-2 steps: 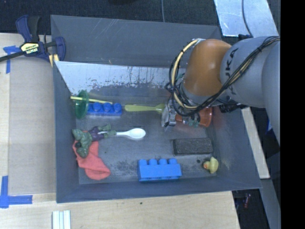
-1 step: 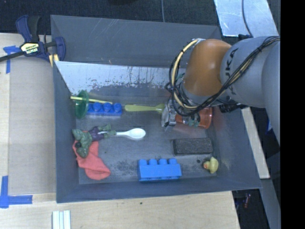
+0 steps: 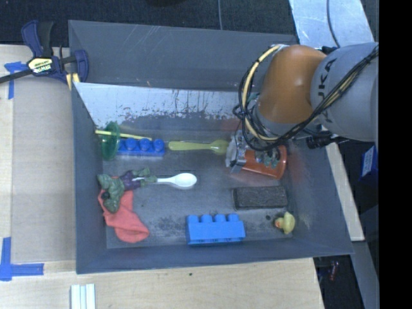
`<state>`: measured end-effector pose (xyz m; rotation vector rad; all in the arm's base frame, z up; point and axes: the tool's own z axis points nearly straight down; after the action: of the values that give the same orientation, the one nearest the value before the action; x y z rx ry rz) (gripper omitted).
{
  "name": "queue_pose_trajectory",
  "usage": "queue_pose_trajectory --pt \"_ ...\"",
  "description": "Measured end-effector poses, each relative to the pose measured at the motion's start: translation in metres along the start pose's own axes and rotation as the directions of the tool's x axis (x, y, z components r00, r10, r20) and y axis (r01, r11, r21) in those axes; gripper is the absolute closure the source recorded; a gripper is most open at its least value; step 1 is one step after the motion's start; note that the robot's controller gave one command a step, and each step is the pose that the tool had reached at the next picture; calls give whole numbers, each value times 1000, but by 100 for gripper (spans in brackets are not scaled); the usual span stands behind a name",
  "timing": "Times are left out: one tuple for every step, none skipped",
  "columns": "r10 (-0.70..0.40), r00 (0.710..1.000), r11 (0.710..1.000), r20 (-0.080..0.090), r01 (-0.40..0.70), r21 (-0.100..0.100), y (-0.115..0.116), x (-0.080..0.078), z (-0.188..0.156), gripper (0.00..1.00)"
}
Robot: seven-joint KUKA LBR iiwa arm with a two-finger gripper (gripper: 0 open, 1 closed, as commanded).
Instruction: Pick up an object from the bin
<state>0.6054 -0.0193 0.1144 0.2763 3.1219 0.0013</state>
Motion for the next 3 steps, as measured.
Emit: queue_pose_trajectory --pt "14 1000 1000 2 -14 0 -16 -6 -11 0" --pt "14 1000 1000 1 -14 0 -16 -6 -10 0" --pt "61 998 998 1 -61 0 -80 23 33 0"
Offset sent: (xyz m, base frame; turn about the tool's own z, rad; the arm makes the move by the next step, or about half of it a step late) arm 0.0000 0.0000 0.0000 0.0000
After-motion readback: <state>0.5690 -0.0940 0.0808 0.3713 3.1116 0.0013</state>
